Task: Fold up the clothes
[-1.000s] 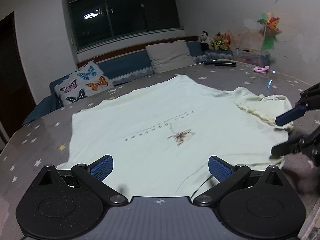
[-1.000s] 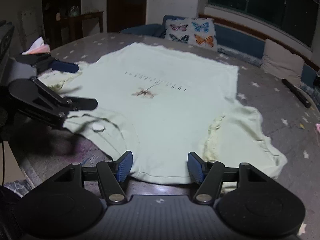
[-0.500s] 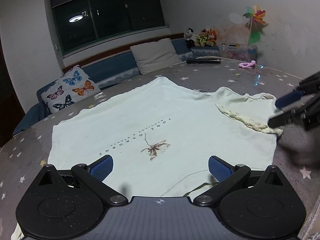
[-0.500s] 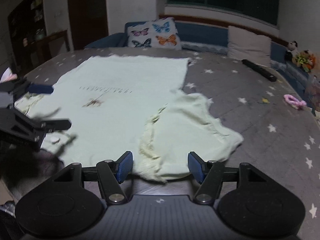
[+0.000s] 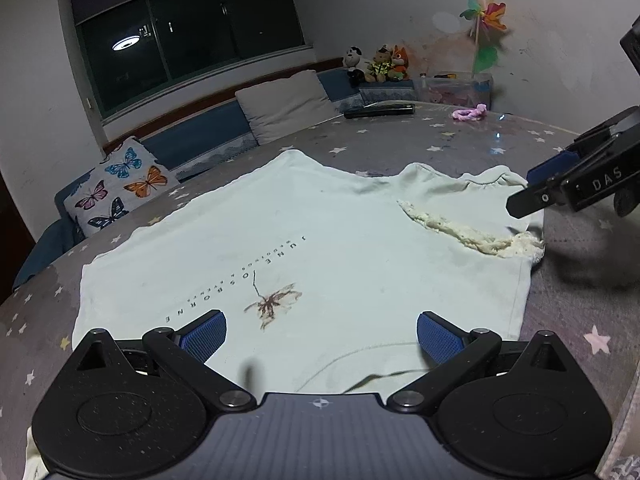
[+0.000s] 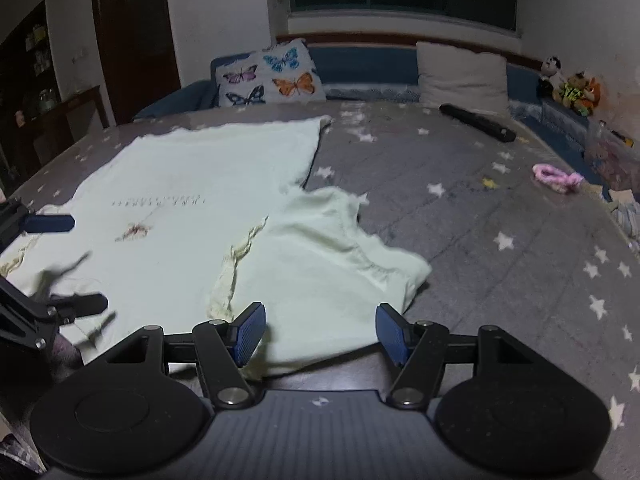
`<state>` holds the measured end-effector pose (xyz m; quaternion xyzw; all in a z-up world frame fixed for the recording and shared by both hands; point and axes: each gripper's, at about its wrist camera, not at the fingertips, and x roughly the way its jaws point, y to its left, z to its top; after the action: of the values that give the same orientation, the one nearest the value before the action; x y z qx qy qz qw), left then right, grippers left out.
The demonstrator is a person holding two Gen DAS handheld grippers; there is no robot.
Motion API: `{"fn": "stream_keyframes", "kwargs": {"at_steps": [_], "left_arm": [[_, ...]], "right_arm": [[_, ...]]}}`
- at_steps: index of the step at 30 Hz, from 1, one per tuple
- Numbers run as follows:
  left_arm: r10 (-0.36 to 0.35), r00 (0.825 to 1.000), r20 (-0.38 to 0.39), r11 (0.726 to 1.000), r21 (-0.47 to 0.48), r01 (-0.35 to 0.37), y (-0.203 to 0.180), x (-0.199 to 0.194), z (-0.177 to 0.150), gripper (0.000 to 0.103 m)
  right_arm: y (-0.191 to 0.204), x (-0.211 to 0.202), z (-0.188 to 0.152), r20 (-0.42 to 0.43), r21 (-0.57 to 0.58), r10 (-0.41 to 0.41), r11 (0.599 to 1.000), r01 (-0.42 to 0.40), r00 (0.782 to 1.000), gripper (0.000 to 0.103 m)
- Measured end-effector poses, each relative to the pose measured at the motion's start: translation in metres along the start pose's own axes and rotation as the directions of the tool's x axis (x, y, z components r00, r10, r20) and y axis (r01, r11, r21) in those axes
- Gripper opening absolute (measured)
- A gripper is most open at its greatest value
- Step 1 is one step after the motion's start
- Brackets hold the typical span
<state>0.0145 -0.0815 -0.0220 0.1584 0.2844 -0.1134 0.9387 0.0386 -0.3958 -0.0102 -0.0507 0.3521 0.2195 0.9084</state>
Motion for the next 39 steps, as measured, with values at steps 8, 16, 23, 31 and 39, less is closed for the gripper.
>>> {"fn": "stream_keyframes", "kwargs": {"at_steps": [8,16,23,31,39], "left_arm": [[0.002,1.0,0.012,1.0,0.031,-0.002,-0.006,0.005,0.011,0.103],[-0.003,1.0,0.016,0.999,0.042,0.002,-0.017,0.015,0.026,0.103],[-0.027,1.0,0.001,0.998,0.049,0.026,-0.033,0.03,0.039,0.103],[-0.056,0.998,-0.027,0.996,0.073,0.058,-0.052,0.044,0.042,0.103],[-0.068,0.997,-0.035,0.995,0.069,0.07,-0.057,0.05,0.04,0.103]], "right_arm": [[-0.011,0.008,-0.001,-0.011,0.036,-0.008,0.999,0.009,1.0,0.06],[-0.037,0.007,0.006,0.003,0.137,-0.061,0.989,0.06,0.998,0.048],[-0.051,0.012,0.001,-0.019,0.226,-0.048,0.973,0.051,0.999,0.027],[-0.054,0.011,0.003,0.011,0.261,-0.033,0.965,0.029,0.999,0.003],[-0.043,-0.009,0.018,0.088,0.241,0.007,0.97,-0.028,0.996,0.002]]}}
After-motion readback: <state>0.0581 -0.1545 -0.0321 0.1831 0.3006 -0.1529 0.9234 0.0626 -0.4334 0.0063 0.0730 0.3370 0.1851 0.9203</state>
